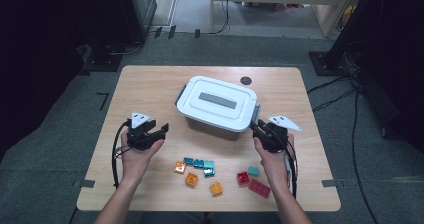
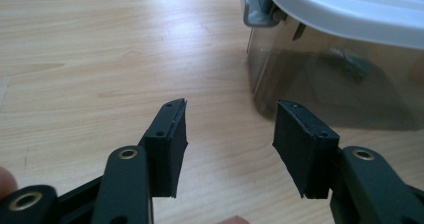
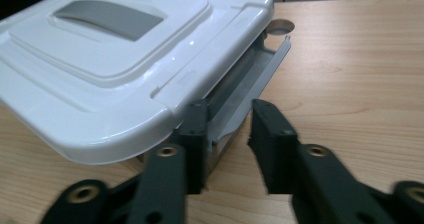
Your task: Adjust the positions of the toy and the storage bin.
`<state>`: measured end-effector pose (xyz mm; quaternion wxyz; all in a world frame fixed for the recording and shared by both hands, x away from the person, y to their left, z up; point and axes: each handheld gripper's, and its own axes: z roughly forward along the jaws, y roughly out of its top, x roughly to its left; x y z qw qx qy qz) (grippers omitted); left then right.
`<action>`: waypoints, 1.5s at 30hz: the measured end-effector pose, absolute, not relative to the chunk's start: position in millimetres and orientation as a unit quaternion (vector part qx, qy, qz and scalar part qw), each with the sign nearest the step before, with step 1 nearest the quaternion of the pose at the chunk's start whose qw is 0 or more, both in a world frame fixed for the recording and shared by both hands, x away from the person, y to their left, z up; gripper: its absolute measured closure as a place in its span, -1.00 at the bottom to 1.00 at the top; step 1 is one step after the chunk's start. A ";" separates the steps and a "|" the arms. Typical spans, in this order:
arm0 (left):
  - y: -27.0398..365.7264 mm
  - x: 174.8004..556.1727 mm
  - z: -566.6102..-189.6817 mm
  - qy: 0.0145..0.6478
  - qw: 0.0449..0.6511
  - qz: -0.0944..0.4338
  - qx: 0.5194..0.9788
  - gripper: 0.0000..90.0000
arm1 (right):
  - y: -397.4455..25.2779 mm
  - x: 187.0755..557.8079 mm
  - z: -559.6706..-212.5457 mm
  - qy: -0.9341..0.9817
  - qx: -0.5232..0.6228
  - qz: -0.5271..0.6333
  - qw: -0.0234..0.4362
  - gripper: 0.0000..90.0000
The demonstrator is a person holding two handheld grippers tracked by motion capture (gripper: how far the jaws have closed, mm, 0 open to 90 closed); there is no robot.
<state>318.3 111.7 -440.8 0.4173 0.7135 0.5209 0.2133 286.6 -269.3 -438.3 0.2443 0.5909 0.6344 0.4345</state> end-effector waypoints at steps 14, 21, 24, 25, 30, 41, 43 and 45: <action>113.6 311.1 -437.1 0.511 0.461 0.202 0.696 0.13 | -282.8 296.1 -436.4 0.664 0.570 0.450 0.178 0.72; 116.6 308.5 -437.7 0.505 0.473 0.206 0.692 0.47 | -277.3 289.8 -435.7 0.670 0.564 0.457 0.157 0.71; 117.2 309.6 -438.7 0.508 0.473 0.208 0.689 0.52 | -276.1 287.3 -435.4 0.672 0.562 0.459 0.150 0.71; 117.2 309.6 -438.7 0.508 0.473 0.208 0.689 0.55 | -276.1 287.3 -435.4 0.672 0.562 0.459 0.150 0.71; 115.7 308.1 -438.2 0.503 0.464 0.211 0.698 0.73 | -275.1 284.3 -434.5 0.676 0.558 0.459 0.141 0.70; 129.2 297.0 -435.8 0.509 0.461 0.191 0.702 0.78 | -270.1 275.2 -434.2 0.677 0.557 0.465 0.127 0.70; 132.3 294.0 -436.1 0.511 0.461 0.191 0.700 0.78 | -268.0 273.1 -433.8 0.677 0.556 0.467 0.123 0.70; 135.7 290.5 -436.5 0.513 0.461 0.193 0.698 0.78 | -264.9 270.6 -432.8 0.678 0.554 0.468 0.120 0.70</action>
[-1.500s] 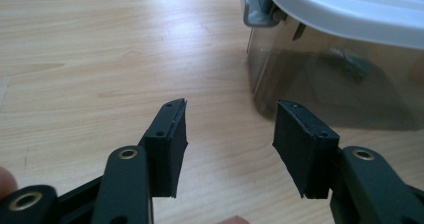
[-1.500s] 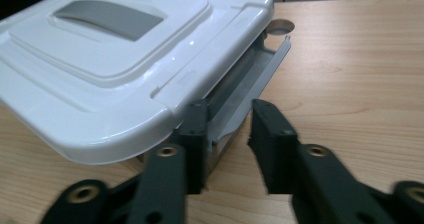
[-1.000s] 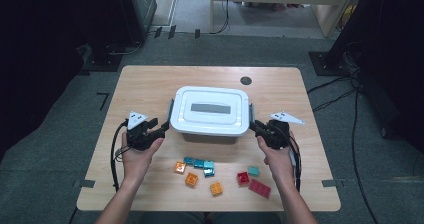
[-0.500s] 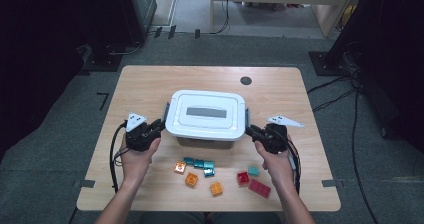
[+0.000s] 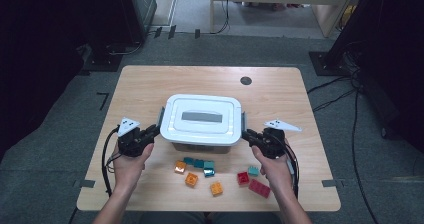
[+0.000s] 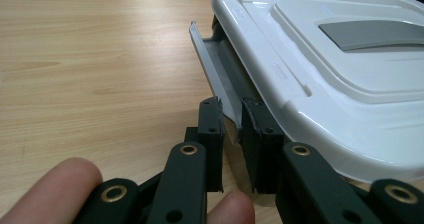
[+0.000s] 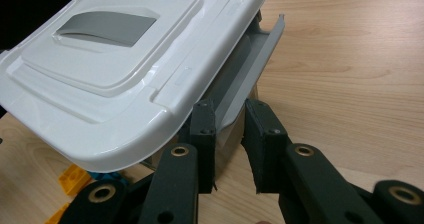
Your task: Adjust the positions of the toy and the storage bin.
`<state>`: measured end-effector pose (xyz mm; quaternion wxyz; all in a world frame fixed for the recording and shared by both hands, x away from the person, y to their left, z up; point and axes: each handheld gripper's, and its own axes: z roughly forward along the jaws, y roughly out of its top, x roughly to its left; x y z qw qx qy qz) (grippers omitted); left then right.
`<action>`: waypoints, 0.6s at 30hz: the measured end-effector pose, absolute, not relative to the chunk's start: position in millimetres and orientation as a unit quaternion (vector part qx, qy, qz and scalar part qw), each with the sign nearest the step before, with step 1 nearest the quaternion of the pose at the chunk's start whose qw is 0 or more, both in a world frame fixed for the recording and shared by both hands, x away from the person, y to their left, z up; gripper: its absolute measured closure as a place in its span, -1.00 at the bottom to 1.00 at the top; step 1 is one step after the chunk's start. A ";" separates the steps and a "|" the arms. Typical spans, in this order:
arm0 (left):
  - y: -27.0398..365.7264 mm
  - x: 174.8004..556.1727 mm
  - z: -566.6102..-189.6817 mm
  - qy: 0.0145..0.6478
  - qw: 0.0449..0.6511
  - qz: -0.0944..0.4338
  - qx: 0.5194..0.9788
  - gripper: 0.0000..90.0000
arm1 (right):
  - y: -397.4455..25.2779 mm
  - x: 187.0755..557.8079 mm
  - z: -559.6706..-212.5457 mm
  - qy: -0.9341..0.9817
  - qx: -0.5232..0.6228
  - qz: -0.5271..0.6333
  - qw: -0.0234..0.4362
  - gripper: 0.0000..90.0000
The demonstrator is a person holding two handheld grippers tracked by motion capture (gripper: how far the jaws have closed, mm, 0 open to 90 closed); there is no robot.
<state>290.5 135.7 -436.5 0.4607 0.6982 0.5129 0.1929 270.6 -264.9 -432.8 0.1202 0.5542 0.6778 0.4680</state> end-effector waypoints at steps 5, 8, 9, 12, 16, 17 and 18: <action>144.6 284.5 -439.1 0.516 0.469 0.193 0.690 0.75 | -252.6 264.1 -430.8 0.692 0.541 0.457 0.136 0.69; 145.5 285.6 -440.1 0.517 0.473 0.188 0.688 0.71 | -252.7 264.8 -430.6 0.687 0.541 0.467 0.130 0.63; 145.3 286.1 -440.1 0.518 0.473 0.187 0.687 0.71 | -252.6 264.9 -430.0 0.687 0.540 0.468 0.131 0.61; 146.0 288.3 -440.7 0.518 0.472 0.189 0.687 0.68 | -251.5 264.3 -427.3 0.686 0.540 0.467 0.140 0.50; 147.1 289.7 -440.2 0.531 0.459 0.203 0.683 0.45 | -253.9 264.5 -421.8 0.686 0.537 0.466 0.156 0.29; 147.1 289.7 -440.2 0.531 0.459 0.203 0.683 0.28 | -253.9 264.5 -421.8 0.686 0.537 0.466 0.156 0.29; 148.1 289.0 -439.4 0.536 0.445 0.221 0.682 0.10 | -256.3 264.6 -417.8 0.689 0.532 0.461 0.172 0.21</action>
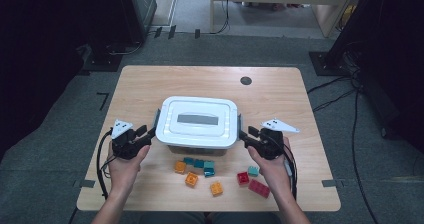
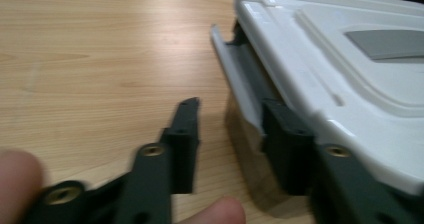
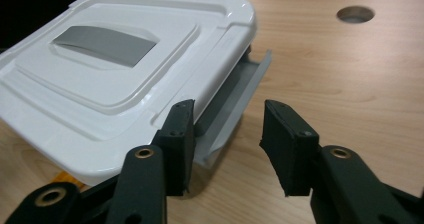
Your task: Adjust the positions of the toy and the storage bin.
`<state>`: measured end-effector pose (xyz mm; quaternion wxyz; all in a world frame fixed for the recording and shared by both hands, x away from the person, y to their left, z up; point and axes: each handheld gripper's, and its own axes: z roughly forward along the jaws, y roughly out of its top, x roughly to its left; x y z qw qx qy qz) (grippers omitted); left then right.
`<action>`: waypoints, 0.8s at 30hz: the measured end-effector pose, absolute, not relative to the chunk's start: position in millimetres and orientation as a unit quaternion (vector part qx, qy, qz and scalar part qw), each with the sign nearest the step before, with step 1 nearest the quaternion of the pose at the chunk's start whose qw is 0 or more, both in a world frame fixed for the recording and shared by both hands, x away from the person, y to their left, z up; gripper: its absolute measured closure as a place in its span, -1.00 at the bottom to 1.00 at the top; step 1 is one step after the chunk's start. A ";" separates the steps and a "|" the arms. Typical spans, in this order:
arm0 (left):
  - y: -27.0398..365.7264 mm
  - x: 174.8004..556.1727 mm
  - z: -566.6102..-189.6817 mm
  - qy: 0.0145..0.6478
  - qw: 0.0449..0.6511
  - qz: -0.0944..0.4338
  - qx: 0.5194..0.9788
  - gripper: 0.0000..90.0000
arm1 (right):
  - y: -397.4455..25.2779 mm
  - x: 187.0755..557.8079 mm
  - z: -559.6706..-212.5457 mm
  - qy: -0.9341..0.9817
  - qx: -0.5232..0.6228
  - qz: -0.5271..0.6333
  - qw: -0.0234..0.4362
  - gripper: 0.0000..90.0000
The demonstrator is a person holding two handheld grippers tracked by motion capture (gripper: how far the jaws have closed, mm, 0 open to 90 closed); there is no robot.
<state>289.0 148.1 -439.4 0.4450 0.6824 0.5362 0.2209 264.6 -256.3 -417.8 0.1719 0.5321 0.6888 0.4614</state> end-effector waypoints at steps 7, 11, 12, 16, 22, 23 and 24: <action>158.3 286.8 -437.0 0.538 0.434 0.219 0.688 -0.55 | -261.2 270.2 -398.3 0.712 0.487 0.465 0.199 -0.04; 163.5 284.5 -437.4 0.540 0.433 0.224 0.686 -0.61 | -251.4 281.9 -377.3 0.758 0.423 0.464 0.179 -0.27; 163.5 284.5 -437.4 0.540 0.433 0.224 0.686 -0.62 | -251.4 281.9 -377.3 0.758 0.423 0.464 0.179 -0.27; 170.5 280.0 -442.8 0.544 0.427 0.223 0.687 -0.62 | -233.5 294.1 -362.6 0.805 0.351 0.450 0.164 -0.40; 183.1 271.9 -462.3 0.545 0.408 0.211 0.702 -0.63 | -212.2 310.4 -362.1 0.833 0.283 0.450 0.153 -0.13; 183.1 271.9 -462.3 0.545 0.408 0.211 0.702 -0.63 | -212.2 310.4 -362.1 0.833 0.283 0.450 0.153 -0.13; 185.5 271.3 -465.5 0.548 0.407 0.207 0.701 -0.62 | -204.7 315.9 -364.0 0.837 0.262 0.457 0.151 -0.10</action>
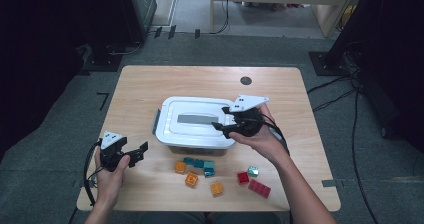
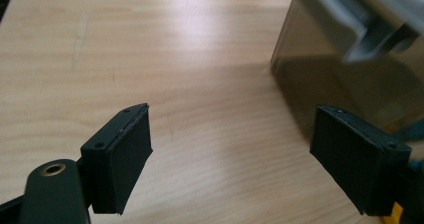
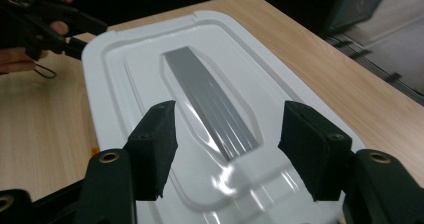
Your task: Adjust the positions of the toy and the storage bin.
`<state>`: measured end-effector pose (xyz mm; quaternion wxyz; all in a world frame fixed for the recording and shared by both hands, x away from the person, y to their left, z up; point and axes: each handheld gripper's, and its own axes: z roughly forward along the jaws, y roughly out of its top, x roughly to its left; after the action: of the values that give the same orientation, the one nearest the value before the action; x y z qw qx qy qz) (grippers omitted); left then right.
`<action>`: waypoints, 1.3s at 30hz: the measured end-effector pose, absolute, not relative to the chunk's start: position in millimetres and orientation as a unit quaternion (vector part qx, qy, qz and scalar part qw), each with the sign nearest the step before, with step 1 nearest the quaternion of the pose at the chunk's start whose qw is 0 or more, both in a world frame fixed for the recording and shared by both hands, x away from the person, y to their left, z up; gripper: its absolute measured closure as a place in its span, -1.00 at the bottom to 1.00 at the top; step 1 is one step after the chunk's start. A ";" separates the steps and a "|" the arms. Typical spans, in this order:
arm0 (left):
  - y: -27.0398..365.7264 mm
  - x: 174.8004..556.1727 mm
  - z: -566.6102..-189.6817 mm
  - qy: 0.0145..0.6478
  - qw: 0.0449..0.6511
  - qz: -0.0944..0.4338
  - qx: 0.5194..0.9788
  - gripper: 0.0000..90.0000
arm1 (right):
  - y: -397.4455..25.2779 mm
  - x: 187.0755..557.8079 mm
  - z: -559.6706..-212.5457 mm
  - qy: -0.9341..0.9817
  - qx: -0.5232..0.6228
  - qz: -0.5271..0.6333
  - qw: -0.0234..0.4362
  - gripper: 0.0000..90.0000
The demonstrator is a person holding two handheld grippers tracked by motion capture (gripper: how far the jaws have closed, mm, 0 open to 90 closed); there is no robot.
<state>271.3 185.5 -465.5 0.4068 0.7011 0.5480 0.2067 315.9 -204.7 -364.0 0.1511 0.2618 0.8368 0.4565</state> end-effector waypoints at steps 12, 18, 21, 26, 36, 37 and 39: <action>197.9 259.8 -502.7 0.556 0.352 0.202 0.725 -0.62 | -170.7 357.4 -379.8 0.880 0.163 0.439 0.081 0.29; 199.3 261.8 -512.2 0.556 0.329 0.215 0.732 -0.62 | -157.4 370.8 -384.4 0.890 0.144 0.428 0.057 0.28; 197.8 261.4 -515.9 0.551 0.323 0.229 0.735 -0.62 | -155.7 373.9 -383.9 0.891 0.136 0.430 0.048 0.26; 194.2 259.6 -518.2 0.544 0.323 0.239 0.737 -0.64 | -156.2 380.4 -390.4 0.897 0.129 0.421 0.052 0.19; 193.7 259.7 -518.2 0.542 0.323 0.237 0.739 -0.65 | -159.4 383.5 -393.0 0.892 0.107 0.437 0.048 0.49; 193.7 259.7 -518.2 0.541 0.323 0.237 0.739 -0.65 | -159.9 383.9 -392.9 0.892 0.101 0.438 0.049 0.49; 193.7 259.7 -518.1 0.541 0.323 0.237 0.740 -0.65 | -160.8 384.8 -392.8 0.892 0.099 0.439 0.047 0.50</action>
<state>259.7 193.7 -518.1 0.3230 0.7397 0.5407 0.2368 384.8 -160.8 -392.8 0.0469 0.0986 0.8918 0.4390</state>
